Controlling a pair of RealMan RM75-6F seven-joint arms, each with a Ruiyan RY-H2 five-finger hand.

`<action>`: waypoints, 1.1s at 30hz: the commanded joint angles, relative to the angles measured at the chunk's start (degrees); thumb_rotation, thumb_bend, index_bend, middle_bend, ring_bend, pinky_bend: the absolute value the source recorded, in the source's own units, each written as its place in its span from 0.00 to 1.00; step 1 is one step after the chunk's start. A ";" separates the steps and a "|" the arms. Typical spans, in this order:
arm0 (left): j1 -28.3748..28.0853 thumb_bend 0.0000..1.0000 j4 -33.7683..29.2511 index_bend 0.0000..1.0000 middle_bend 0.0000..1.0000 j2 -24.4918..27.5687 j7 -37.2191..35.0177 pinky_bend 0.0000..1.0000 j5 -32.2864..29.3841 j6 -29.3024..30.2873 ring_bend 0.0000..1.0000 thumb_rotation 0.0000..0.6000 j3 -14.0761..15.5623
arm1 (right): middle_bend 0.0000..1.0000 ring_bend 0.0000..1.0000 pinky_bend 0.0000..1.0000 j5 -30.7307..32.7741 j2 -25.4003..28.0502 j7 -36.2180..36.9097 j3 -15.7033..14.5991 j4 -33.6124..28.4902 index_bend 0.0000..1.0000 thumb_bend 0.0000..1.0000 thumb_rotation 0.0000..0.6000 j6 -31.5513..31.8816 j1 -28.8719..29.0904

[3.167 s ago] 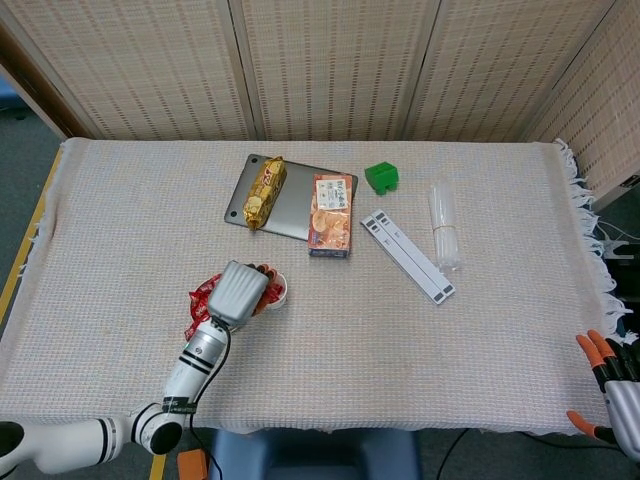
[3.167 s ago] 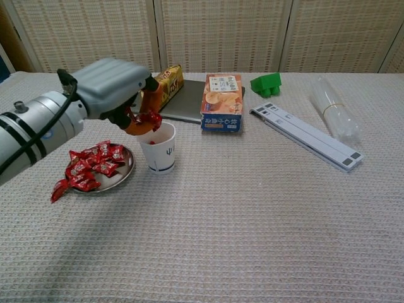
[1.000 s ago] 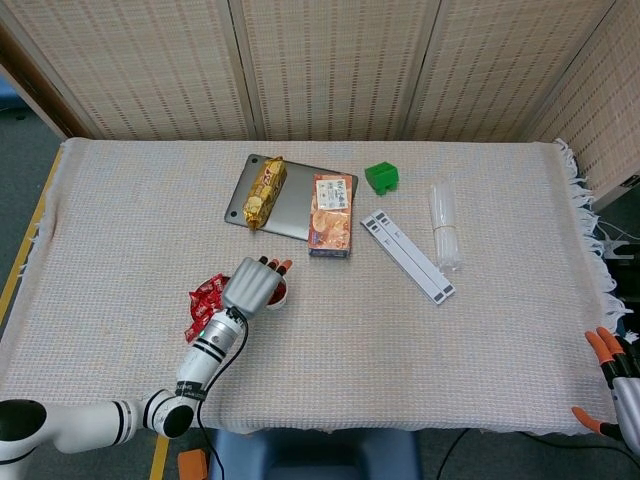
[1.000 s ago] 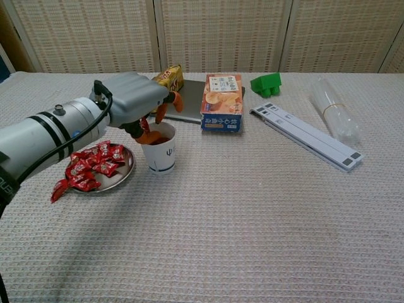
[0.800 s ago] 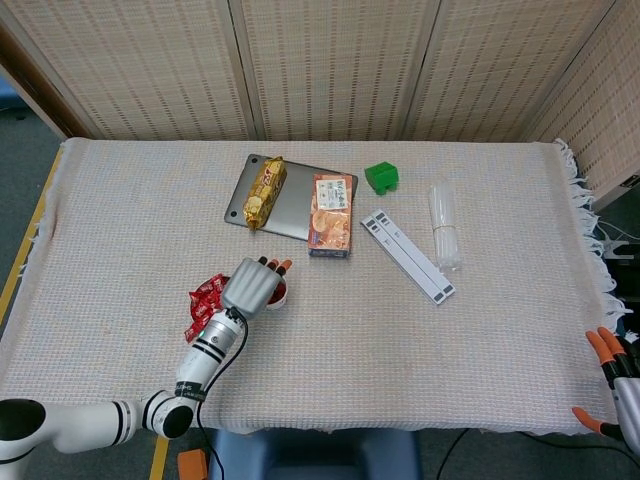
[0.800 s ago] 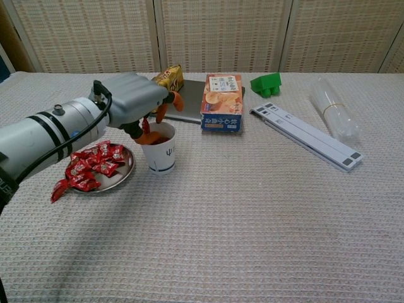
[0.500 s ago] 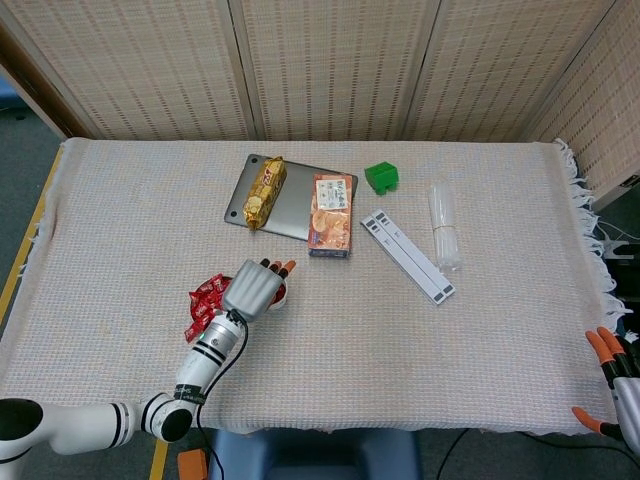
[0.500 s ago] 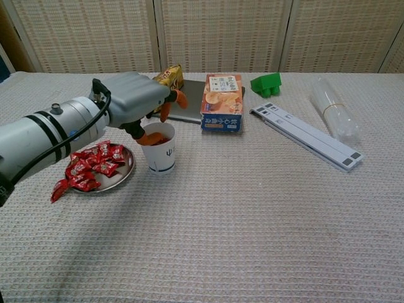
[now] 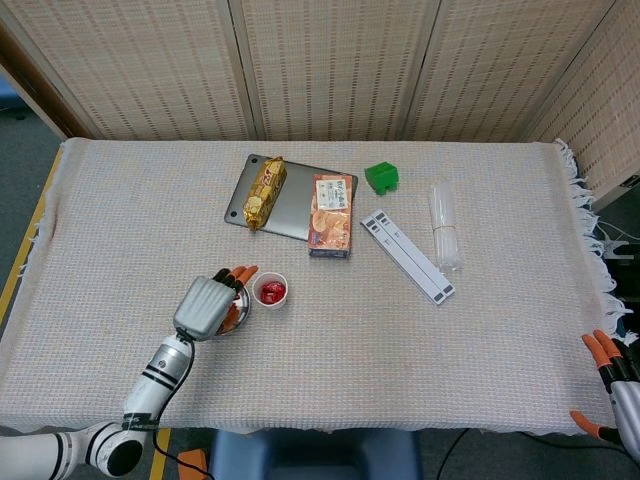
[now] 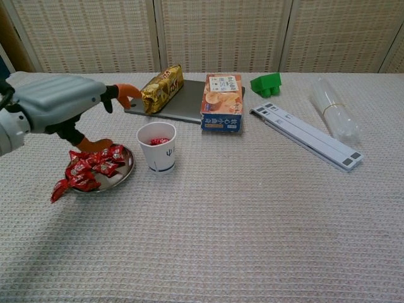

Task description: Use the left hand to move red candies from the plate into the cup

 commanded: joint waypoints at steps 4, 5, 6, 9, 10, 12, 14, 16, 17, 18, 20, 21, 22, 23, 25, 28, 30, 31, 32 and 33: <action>8.82 0.35 4.16 0.12 0.19 1.61 -7.69 1.00 4.72 5.41 0.28 1.00 7.38 | 0.00 0.00 0.00 -1.25 -0.02 0.03 -0.50 0.12 0.00 0.04 1.00 0.25 -0.08; 9.71 0.35 5.30 0.14 0.21 1.11 -8.29 1.00 5.11 6.05 0.29 1.00 7.81 | 0.00 0.00 0.00 -1.46 -0.03 0.02 -0.61 0.14 0.00 0.04 1.00 0.20 -0.07; 10.75 0.35 6.90 0.15 0.22 0.38 -9.15 1.00 5.53 6.65 0.30 1.00 8.26 | 0.00 0.00 0.00 -1.72 -0.05 0.03 -0.72 0.19 0.00 0.04 1.00 0.22 -0.07; 12.84 0.35 11.00 0.19 0.27 -1.66 -10.70 1.00 6.22 7.50 0.34 1.00 8.91 | 0.00 0.00 0.00 -2.48 -0.03 0.02 -1.02 0.17 0.00 0.04 1.00 0.46 -0.16; 13.38 0.35 12.23 0.21 0.29 -2.39 -11.07 1.00 6.47 7.76 0.36 1.00 8.99 | 0.00 0.00 0.00 -2.65 -0.05 0.05 -1.08 0.24 0.00 0.04 1.00 0.57 -0.21; 14.39 0.35 15.06 0.22 0.30 -4.09 -11.94 1.00 7.21 8.18 0.38 1.00 9.09 | 0.00 0.00 0.00 -2.95 -0.10 0.08 -1.18 0.33 0.00 0.04 1.00 0.77 -0.30; 14.97 0.35 17.58 0.23 0.31 -5.56 -12.29 1.00 7.86 8.46 0.39 1.00 8.93 | 0.00 0.00 0.00 -3.13 -0.11 0.12 -1.25 0.39 0.00 0.04 1.00 0.86 -0.33; 15.42 0.35 20.04 0.23 0.32 -7.19 -12.94 1.00 8.25 8.22 0.40 1.00 8.60 | 0.00 0.00 0.00 -3.21 -0.11 0.12 -1.27 0.38 0.00 0.04 1.00 0.93 -0.36; 15.55 0.35 20.85 0.23 0.32 -7.80 -13.30 1.00 8.35 7.93 0.40 1.00 8.48 | 0.00 0.00 0.00 -3.22 -0.11 0.09 -1.27 0.39 0.00 0.04 1.00 0.97 -0.38; 15.68 0.35 21.82 0.23 0.32 -8.56 -13.82 1.00 8.52 7.51 0.40 1.00 8.31 | 0.00 0.00 0.00 -3.22 -0.13 0.05 -1.28 0.39 0.00 0.04 1.00 0.98 -0.39; 15.76 0.35 23.38 0.23 0.32 -9.70 -14.11 1.00 8.99 7.09 0.41 1.00 8.08 | 0.00 0.00 0.00 -3.22 -0.11 0.01 -1.32 0.37 0.00 0.04 1.00 0.91 -0.39; 15.79 0.35 24.39 0.23 0.32 -10.43 -14.16 1.00 9.25 6.85 0.41 1.00 7.87 | 0.00 0.00 0.00 -3.23 -0.12 -0.03 -1.33 0.38 0.00 0.04 1.00 0.90 -0.39; 15.81 0.35 25.06 0.23 0.33 -10.93 -14.26 1.00 9.35 6.65 0.41 1.00 7.66 | 0.00 0.00 0.00 -3.26 -0.10 -0.04 -1.35 0.37 0.00 0.04 1.00 0.89 -0.39; 15.82 0.35 25.71 0.23 0.33 -11.39 -14.37 1.00 9.44 6.44 0.41 1.00 7.43 | 0.00 0.00 0.00 -3.26 -0.10 -0.01 -1.37 0.39 0.00 0.04 1.00 0.86 -0.39; 15.83 0.35 27.07 0.24 0.34 -12.25 -14.73 1.00 9.67 6.02 0.42 1.00 6.94 | 0.00 0.00 0.00 -3.26 -0.07 0.06 -1.34 0.39 0.00 0.04 1.00 0.98 -0.42; 15.96 0.35 29.23 0.29 0.38 -13.47 -15.29 1.00 10.44 6.24 0.45 1.00 6.31 | 0.00 0.00 0.00 -3.22 -0.03 0.16 -1.33 0.42 0.00 0.04 1.00 1.02 -0.45; 16.12 0.35 31.14 0.34 0.43 -14.49 -16.13 1.00 11.18 6.99 0.49 1.00 5.74 | 0.00 0.00 0.00 -3.10 -0.02 0.17 -1.30 0.44 0.00 0.04 1.00 0.97 -0.45; 16.17 0.35 32.05 0.37 0.46 -14.94 -16.59 1.00 11.54 7.21 0.52 1.00 5.59 | 0.00 0.00 0.00 -3.09 -0.03 0.16 -1.29 0.44 0.00 0.04 1.00 1.01 -0.46; 16.20 0.35 32.91 0.41 0.49 -15.31 -16.80 1.00 11.75 7.25 0.54 1.00 5.45 | 0.00 0.00 0.00 -3.10 -0.01 0.13 -1.30 0.39 0.00 0.04 1.00 1.02 -0.47; 16.22 0.36 33.87 0.44 0.50 -15.78 -16.95 1.00 11.95 7.30 0.55 1.00 5.21 | 0.00 0.00 0.00 -3.05 -0.04 0.09 -1.28 0.42 0.00 0.04 1.00 0.96 -0.45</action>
